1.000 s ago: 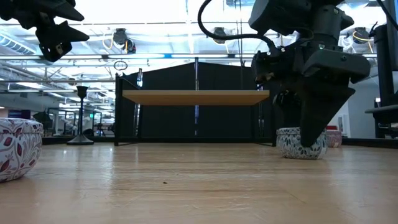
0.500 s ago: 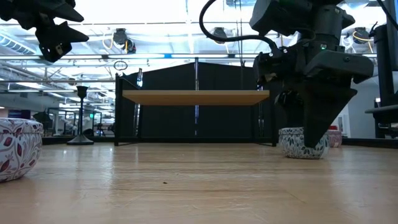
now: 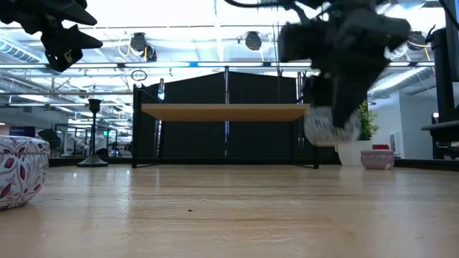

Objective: Pick & Place candle stick holders
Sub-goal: Put the blue scented candle on the shelf

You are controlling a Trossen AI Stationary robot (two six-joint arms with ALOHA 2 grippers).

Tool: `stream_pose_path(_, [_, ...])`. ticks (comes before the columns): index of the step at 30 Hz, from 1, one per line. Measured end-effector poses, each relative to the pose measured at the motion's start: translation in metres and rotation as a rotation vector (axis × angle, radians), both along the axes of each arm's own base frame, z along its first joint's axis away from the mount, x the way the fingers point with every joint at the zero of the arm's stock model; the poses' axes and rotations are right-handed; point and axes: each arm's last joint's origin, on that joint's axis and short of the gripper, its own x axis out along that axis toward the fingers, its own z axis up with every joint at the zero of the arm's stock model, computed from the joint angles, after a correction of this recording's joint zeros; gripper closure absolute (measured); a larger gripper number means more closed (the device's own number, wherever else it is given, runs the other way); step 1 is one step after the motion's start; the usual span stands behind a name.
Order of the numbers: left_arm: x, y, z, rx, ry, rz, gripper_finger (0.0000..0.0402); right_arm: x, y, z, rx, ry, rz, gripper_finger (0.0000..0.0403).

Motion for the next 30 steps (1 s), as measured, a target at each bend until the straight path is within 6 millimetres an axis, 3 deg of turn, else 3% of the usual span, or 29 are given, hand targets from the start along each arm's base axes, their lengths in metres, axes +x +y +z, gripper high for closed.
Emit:
stream_pose_path(7, [0.0, 0.0, 0.0, 0.008, 0.0, -0.003, 0.0231, 0.013, -0.026, 0.059, -0.028, -0.043, 0.001, 0.011])
stream_pose_path(16, [0.0, 0.0, 0.0, 0.012, 0.0, -0.004, 0.0231, 0.018, -0.094, 0.131, -0.234, -0.16, -0.071, 0.0111])
stream_pose_path(22, [0.0, 0.0, 0.0, 0.012, 0.0, -0.004, 0.0231, 0.011, -0.145, 0.157, -0.363, -0.209, -0.167, 0.0111])
stream_pose_path(30, [0.0, 0.0, 0.0, 0.012, -0.001, -0.004, 0.0231, 0.001, -0.213, 0.163, -0.443, -0.281, -0.328, 0.0111])
